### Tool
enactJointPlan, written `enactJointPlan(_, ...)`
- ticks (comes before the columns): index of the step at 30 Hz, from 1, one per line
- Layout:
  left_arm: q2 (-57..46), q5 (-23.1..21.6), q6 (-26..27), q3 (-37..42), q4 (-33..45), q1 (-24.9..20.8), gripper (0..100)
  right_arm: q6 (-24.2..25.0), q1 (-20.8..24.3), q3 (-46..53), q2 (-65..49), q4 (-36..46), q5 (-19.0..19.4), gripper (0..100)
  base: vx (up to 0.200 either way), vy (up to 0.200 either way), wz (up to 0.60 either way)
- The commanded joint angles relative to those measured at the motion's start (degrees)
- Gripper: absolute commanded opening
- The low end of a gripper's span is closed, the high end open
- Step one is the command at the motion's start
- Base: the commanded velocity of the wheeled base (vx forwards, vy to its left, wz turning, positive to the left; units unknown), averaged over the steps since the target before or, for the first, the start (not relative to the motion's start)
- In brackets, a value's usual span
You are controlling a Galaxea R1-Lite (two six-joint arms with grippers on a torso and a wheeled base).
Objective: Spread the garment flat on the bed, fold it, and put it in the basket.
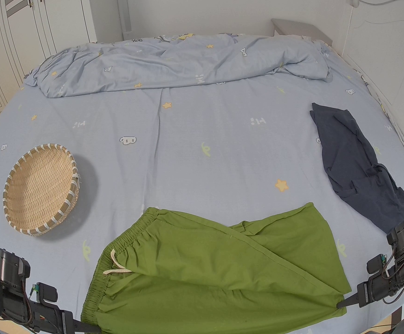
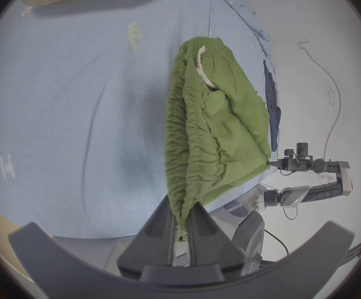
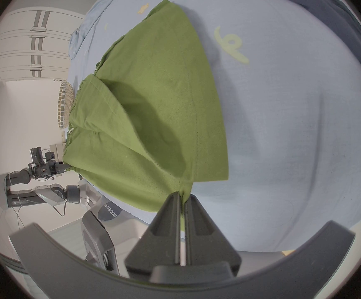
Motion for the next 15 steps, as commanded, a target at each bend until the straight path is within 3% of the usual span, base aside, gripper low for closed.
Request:
enactJointPlan(1, 2.14, -0.03, 0.01, 0.59, -0.08, -1.64, 0, -0.68, 0.03, 0.47, 1.66, -0.05, 0.05, 0, 0.000, 0.000, 0.00)
enactJointPlan(2, 2.14, -0.03, 0.01, 0.59, -0.08, -1.64, 0, -0.68, 0.03, 0.47, 1.66, -0.05, 0.05, 0, 0.000, 0.000, 0.00)
enactJointPlan(3, 3.10, -0.03, 0.01, 0.59, -0.08, -1.91, 100, -0.77, 0.03, 1.17, 1.75, -0.75, 0.05, 0, 0.000, 0.000, 0.00)
enactJointPlan(4, 3.72, -0.03, 0.10, 0.68, -0.08, -2.17, 100, -0.77, 0.11, 1.70, 1.75, -2.25, 0.05, 0, 0.000, 0.000, 0.00)
enactJointPlan(5, 3.98, -0.03, 0.10, 0.68, -0.17, -2.17, 100, -0.77, 0.20, 2.14, 1.75, -3.04, -0.04, 100, 0.000, 0.000, 0.00)
enactJointPlan(13, 1.52, 0.32, 0.28, 0.77, -0.43, -1.64, 100, -0.77, 1.78, 3.45, 0.08, -4.62, -0.12, 100, 0.000, 0.000, 0.00)
enactJointPlan(15, -1.56, 0.76, 0.19, 0.06, -0.61, 1.08, 100, -0.59, 1.52, 3.10, -6.07, -4.44, -0.12, 100, 0.000, 0.000, 0.00)
